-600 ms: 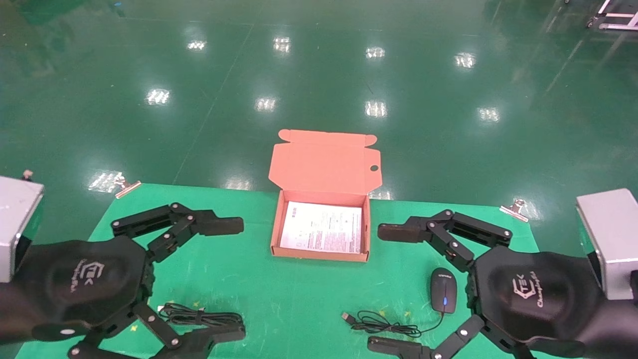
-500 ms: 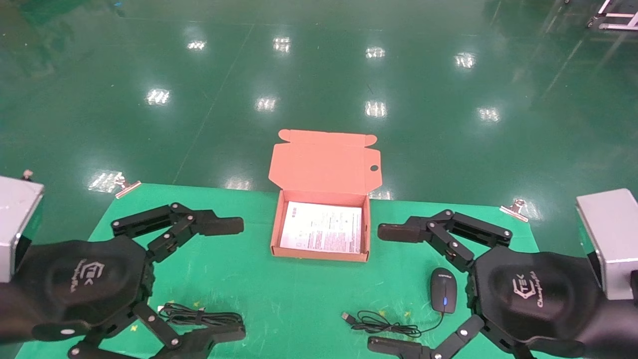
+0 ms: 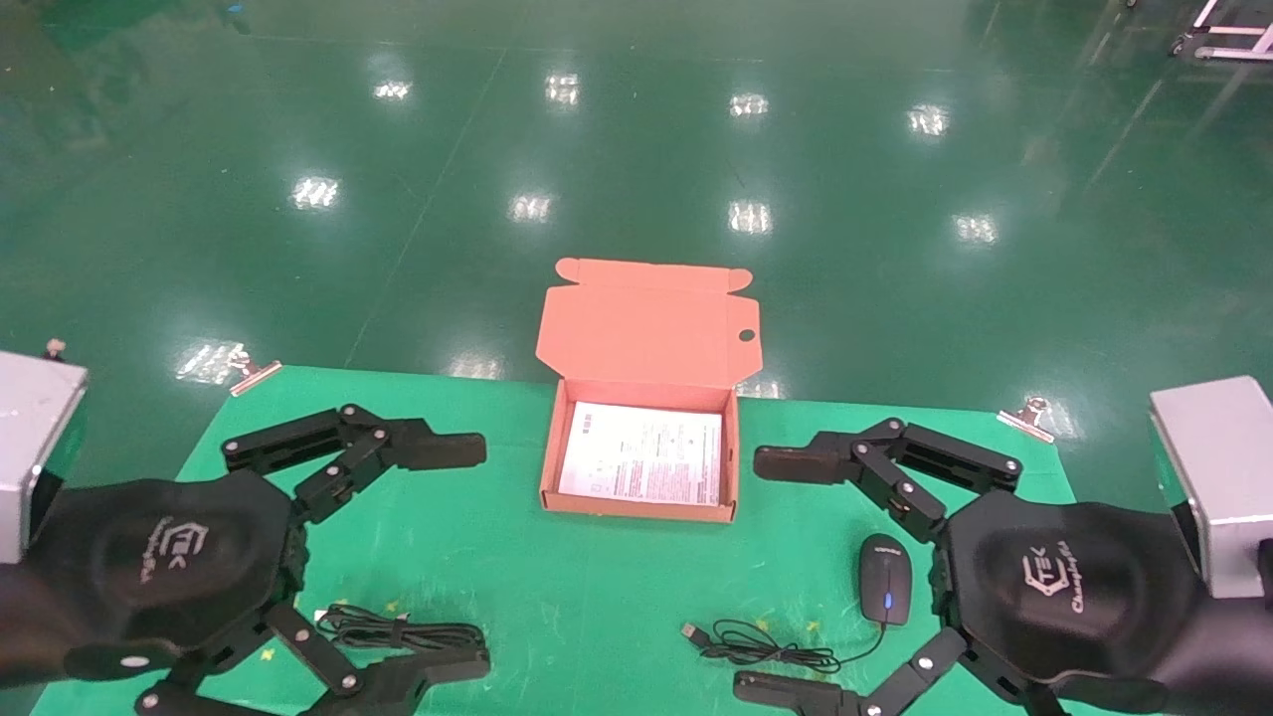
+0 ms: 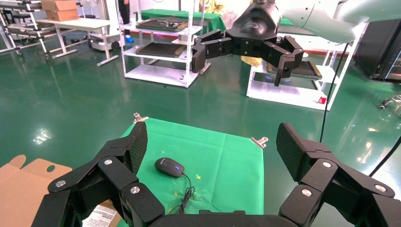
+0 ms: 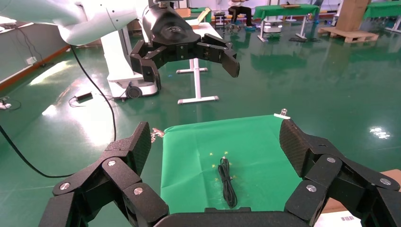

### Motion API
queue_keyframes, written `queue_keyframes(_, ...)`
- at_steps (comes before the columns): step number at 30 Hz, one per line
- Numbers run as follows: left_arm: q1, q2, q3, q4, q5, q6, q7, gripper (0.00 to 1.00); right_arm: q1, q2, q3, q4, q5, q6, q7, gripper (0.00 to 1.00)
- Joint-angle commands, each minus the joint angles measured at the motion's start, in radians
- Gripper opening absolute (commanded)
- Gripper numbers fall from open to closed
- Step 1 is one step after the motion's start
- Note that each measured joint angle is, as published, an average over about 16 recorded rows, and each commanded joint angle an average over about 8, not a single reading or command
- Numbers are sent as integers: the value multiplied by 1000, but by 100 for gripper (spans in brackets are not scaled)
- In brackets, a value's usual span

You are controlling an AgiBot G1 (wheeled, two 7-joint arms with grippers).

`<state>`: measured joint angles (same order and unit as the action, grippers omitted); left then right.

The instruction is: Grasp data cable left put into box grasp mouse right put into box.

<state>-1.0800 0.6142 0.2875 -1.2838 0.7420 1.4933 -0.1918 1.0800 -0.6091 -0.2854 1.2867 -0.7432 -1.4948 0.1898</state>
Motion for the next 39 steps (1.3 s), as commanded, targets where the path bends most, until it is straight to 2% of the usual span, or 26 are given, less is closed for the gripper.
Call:
queue_keyframes(1,2,0,-1,1,-3,0,0,100,-1,0,1,0,2,0,0,100)
queue_keyframes(8,-40,7,39,-8,69,12,-26,100,33,12,-23,21,-64,-13,-1,100)
queue_keyframes(15,-144,40,128,-11,241,37,-73,100,137,5,-93,50,-226,-50,-27,100)
queue_keyframes(22,-260,96,243,-7,463,62,-103,100,312,-43,-266,64,-469,-81,-125,100)
queue_keyframes(29,-351,161,371,-14,675,71,-89,100,466,-116,-477,68,-710,-71,-211,100)
queue_keyframes(34,-391,205,453,-16,823,56,-77,100,512,-166,-588,69,-860,-47,-218,100)
queue_keyframes(39,-399,243,510,-10,950,25,-77,100,509,-198,-647,68,-970,-7,-201,100)
